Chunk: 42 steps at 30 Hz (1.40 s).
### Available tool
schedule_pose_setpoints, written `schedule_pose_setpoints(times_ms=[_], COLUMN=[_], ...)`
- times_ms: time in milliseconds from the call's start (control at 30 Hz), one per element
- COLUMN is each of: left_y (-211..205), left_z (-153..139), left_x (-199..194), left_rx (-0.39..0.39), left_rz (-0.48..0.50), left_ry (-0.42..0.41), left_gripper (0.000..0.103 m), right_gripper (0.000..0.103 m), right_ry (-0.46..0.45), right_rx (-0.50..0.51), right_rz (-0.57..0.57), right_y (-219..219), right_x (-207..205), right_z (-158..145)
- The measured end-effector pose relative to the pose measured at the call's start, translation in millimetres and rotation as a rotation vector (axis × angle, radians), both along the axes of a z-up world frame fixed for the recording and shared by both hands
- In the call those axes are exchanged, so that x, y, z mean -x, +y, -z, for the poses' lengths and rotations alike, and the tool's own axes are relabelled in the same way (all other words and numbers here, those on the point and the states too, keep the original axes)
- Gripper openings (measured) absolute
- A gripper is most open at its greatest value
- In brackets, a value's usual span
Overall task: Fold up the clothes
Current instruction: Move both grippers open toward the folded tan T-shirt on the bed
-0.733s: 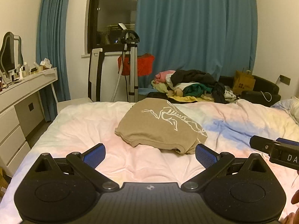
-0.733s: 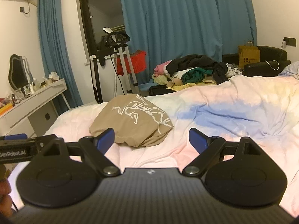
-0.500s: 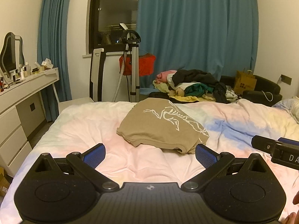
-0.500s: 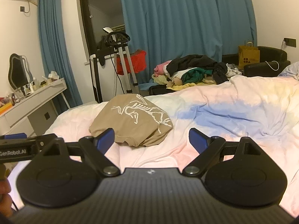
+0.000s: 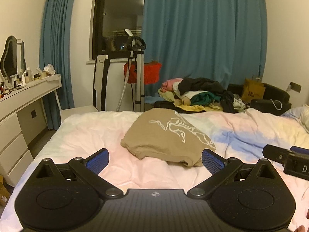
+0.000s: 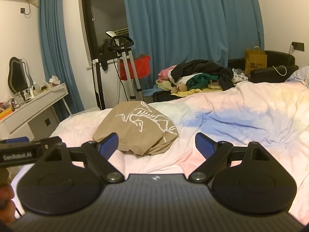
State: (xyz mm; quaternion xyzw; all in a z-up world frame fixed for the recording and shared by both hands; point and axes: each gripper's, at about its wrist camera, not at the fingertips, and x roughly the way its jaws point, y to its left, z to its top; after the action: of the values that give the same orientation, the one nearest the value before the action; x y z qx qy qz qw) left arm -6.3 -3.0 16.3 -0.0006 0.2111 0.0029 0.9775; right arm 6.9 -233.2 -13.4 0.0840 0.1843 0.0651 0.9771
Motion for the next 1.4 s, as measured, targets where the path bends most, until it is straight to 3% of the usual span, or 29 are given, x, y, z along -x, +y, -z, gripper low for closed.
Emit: schedule_pose_setpoints(times_ms=[333, 500, 667, 800, 933, 1100, 1267, 1400], left_y=[4.9, 4.4, 5.5, 6.4, 5.5, -1.0, -7.0, -0.4], left_z=[-23.9, -30.6, -19.2, 14.9, 63.2, 115.2, 149.2, 170.2], left_x=[-27.0, -58.6, -101.2, -142.8, -193.5, -241.2, -255.9, -258.2], left_rx=[0.0, -0.071, -0.118, -0.134, -0.17, -0.299, -0.458, -0.463], left_rz=[0.051, 0.048, 0.059, 0.034, 0.016, 0.081, 0.172, 0.222], left_ry=[-0.019, -0.03, -0.032, 0.008, 0.109, 0.25, 0.251, 0.253], left_gripper=[0.103, 0.103, 0.103, 0.103, 0.098, 0.094, 0.093, 0.09], right_gripper=[0.088, 0.088, 0.088, 0.088, 0.088, 0.089, 0.088, 0.088], right_ry=[-0.038, -0.058, -0.038, -0.045, -0.027, -0.005, 0.047, 0.011], right_rx=[-0.052, -0.101, -0.095, -0.103, -0.182, -0.14, -0.107, -0.077], right_rz=[0.033, 0.021, -0.008, -0.022, -0.054, -0.034, -0.077, -0.073], right_y=[5.6, 12.1, 18.1, 8.3, -12.0, -14.3, -0.9, 2.6], right_x=[-12.7, -38.4, -70.0, -90.1, -110.6, -136.6, -173.6, -192.2], right_z=[-41.1, -74.1, -98.8, -105.7, -69.2, 6.4, 64.5, 85.9])
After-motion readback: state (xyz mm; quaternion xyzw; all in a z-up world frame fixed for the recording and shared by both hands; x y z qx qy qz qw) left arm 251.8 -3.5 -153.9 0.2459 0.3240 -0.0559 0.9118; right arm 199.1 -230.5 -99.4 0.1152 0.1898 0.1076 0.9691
